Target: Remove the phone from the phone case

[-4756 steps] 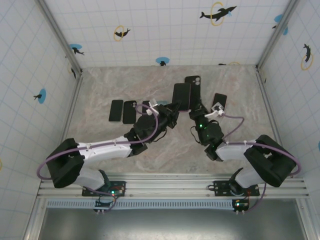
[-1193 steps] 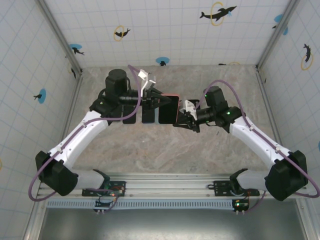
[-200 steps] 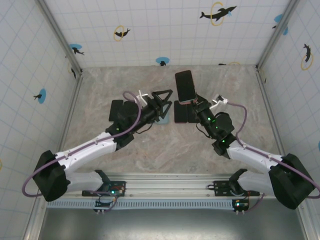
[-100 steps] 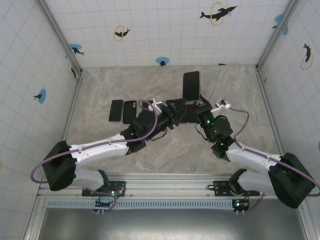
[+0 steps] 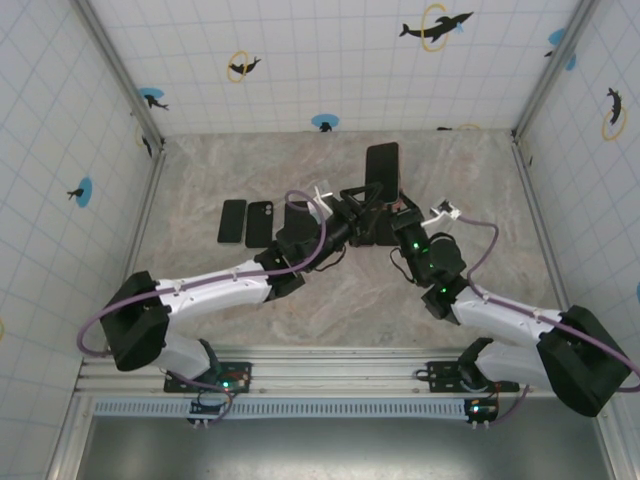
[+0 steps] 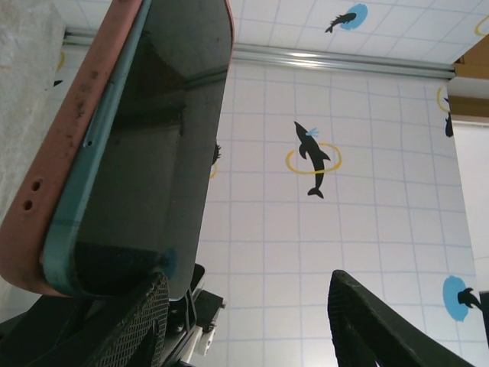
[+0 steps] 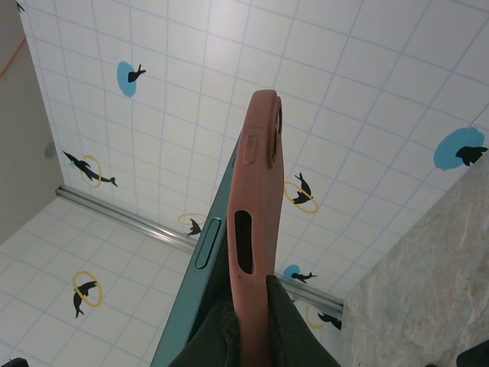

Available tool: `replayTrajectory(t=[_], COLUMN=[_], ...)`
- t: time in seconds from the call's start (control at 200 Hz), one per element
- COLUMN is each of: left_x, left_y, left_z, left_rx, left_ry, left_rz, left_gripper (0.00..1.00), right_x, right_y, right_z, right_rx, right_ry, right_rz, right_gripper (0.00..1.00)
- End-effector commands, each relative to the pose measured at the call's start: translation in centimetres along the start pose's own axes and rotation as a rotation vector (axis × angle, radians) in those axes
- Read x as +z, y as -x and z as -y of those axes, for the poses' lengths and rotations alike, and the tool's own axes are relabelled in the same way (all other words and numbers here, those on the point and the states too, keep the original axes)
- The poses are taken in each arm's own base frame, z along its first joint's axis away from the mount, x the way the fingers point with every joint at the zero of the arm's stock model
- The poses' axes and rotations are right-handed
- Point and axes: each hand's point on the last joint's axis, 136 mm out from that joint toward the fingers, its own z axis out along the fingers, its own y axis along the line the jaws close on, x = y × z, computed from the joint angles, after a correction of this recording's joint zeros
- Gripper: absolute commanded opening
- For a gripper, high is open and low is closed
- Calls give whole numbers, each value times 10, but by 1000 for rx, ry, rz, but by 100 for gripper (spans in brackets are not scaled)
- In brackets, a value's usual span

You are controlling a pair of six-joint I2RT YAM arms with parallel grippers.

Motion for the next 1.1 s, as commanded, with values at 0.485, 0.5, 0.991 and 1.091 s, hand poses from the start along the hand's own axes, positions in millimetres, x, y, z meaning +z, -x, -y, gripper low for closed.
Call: replayTrajectory(t=[0.485,0.5,0.991,1.091], left_x=[-9,-9,11,11], left_y=[-20,-20,-16,-12], left_z=[-17,-18,-16,-16], left_rx=[-25,-28,-24,-15], left_ry=[51,53,30,33], left_rz=[-20,-22,-17,-3], left_gripper=[45,45,43,43], right_x=[-8,-8,-8,-9], right_y=[38,37,30,30], right_z=[-17,-16,-25,-26], right_rx=[65,65,81,85], right_ry=[83,82,109,114], right_rz=[128,125,83,83], right_gripper=[0,0,0,0])
